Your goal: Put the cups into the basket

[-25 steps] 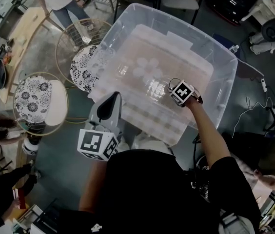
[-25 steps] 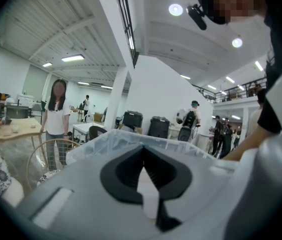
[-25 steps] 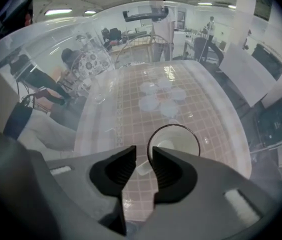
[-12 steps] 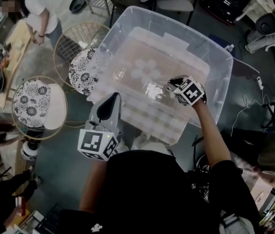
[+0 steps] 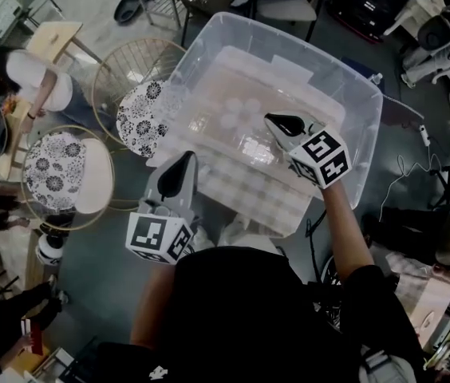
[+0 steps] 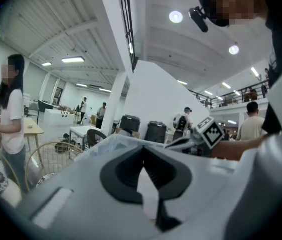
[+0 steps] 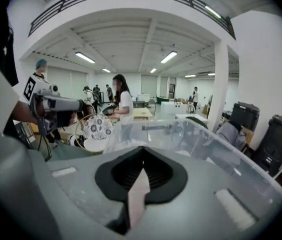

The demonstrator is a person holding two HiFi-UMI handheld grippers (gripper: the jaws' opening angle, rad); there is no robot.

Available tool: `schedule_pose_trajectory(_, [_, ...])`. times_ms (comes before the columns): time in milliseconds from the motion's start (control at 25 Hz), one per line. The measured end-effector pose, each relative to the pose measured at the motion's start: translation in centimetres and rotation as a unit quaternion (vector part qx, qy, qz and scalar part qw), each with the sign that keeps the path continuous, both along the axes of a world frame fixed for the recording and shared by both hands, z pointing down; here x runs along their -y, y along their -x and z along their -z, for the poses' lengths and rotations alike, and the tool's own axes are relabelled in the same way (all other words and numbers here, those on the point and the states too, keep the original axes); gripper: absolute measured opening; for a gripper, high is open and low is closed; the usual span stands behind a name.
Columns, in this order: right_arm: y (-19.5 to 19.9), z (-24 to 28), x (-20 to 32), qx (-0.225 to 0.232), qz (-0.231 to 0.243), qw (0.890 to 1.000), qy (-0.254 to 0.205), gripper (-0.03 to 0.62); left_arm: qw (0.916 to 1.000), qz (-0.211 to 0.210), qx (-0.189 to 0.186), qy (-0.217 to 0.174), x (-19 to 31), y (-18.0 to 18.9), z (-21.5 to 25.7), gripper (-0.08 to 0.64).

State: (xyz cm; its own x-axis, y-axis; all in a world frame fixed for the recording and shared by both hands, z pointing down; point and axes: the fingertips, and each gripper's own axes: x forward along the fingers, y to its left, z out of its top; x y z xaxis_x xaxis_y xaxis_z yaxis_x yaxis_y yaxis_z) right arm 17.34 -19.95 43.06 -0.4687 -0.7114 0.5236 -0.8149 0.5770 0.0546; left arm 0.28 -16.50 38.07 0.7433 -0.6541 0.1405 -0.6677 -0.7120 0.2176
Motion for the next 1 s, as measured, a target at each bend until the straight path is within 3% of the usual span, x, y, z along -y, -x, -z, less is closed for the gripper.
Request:
schedule_pose_trajectory(240, [5.4,5.5,-0.6,0.030,0.030,0.996,-0.083,0.003,0.9999,0.013,-0.004,-0.010,0.0,2.5,0.6,0.006])
schedule_pose_trajectory(400, [9.2,8.7,-1.8,0.078,0.063,0.984,-0.146,0.003,0.9991,0.029,-0.011,-0.029,-0.2,4.2,1.4,0.006])
schedule_pose_trajectory(560, [12.4,10.4,-3.4,0.121,0.075,0.972,-0.185,0.003,0.9987,0.028,0.017,-0.040,-0.6,5.3,1.1,0.006])
schedule_pose_trajectory(760, [15.9,8.8,-4.1,0.132,0.094,0.973,-0.165,0.003,0.9986,0.039,0.002,-0.037,-0.9,7.1,1.1,0.006])
schedule_pose_trajectory(1000, [18.5,4.5,-4.1,0.105,0.118,0.981,-0.116,0.003,0.9981,0.050,0.006,-0.035,-1.2,8.8,0.9,0.006])
